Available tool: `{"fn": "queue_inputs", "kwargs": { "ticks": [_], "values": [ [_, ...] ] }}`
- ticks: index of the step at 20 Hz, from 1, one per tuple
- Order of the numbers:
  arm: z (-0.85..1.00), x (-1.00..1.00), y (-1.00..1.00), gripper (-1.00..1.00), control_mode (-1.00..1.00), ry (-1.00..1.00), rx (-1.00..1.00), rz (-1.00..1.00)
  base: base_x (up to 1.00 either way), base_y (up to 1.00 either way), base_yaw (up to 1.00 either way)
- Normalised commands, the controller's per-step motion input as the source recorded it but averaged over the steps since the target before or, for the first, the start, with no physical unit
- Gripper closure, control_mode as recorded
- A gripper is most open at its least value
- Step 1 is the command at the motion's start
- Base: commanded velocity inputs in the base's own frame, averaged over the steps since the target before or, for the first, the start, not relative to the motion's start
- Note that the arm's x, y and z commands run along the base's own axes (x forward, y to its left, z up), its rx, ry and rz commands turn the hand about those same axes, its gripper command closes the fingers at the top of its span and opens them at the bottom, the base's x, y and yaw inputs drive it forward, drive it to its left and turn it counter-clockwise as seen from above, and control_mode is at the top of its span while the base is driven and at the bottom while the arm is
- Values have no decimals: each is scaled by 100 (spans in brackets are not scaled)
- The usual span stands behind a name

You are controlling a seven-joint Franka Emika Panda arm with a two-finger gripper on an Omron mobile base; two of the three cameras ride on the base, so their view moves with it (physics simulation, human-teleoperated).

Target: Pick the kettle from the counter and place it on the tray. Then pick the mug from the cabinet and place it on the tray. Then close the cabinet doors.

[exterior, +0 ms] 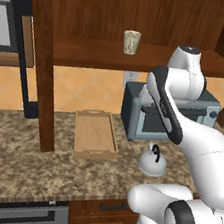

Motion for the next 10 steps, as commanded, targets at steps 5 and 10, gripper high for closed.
{"fn": "queue_inputs", "kwargs": {
  "ticks": [5, 10],
  "values": [
    [0, -13, -5, -100, -100, -5, 0, 0, 0, 0, 0],
    [-15, -52, -21, -100, -100, -15, 0, -1, 0, 0, 0]
  ]
}}
